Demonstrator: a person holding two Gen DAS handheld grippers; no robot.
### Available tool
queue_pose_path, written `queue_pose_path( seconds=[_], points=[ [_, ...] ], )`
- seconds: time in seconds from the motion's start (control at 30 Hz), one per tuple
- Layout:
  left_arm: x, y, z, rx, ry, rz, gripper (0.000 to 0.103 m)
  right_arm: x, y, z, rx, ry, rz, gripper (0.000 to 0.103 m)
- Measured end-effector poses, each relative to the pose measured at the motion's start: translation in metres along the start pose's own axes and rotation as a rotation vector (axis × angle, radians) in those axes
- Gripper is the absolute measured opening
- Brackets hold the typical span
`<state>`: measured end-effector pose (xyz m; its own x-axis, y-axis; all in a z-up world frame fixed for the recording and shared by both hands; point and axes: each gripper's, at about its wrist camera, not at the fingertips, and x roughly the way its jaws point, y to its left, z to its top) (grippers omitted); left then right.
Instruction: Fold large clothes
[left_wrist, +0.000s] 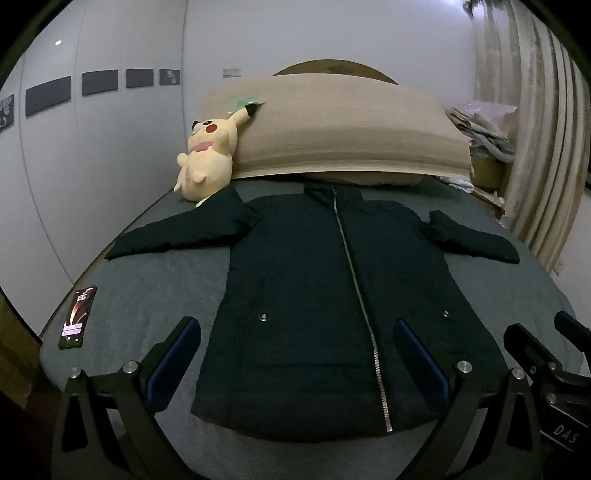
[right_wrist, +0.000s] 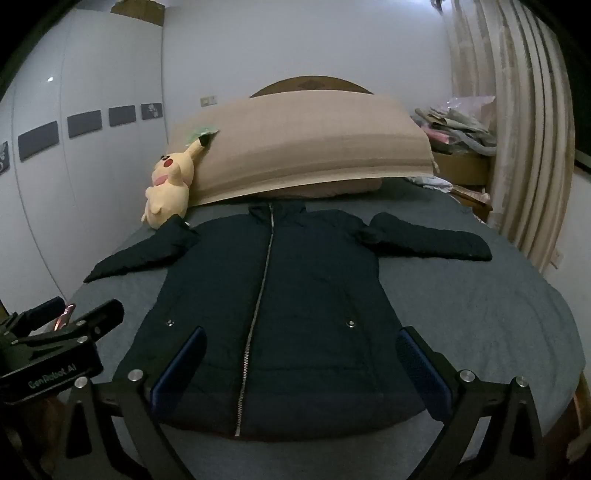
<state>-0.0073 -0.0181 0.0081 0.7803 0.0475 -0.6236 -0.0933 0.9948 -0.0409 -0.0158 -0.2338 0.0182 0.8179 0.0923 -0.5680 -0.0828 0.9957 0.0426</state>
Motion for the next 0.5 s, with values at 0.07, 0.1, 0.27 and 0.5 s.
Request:
queue_pose_path(
  seconds=[0.07, 0.1, 0.27, 0.5],
  points=[
    [0.0024, 0.0077, -0.0034, 0.002, -0.002, -0.009, 0.103, -0.0007, 0.0011, 0.0012, -0.002, 0.0, -0.003, 0.103],
    [0.0031, 0.0087, -0.0047, 0.003, -0.003, -0.011, 0.103, -0.0011, 0.0011, 0.0013, -0.002, -0.001, -0.003, 0.103],
    [0.0041, 0.0098, -0.0059, 0.005, -0.004, -0.012, 0.103, -0.0018, 0.0007, 0.0008, 0.0, -0.001, -0.002, 0.103],
    [0.0032, 0.0108, -0.0068, 0.007, -0.008, -0.013, 0.103, -0.0021, 0.0018, 0.0018, -0.002, 0.002, 0.001, 0.103]
  ],
)
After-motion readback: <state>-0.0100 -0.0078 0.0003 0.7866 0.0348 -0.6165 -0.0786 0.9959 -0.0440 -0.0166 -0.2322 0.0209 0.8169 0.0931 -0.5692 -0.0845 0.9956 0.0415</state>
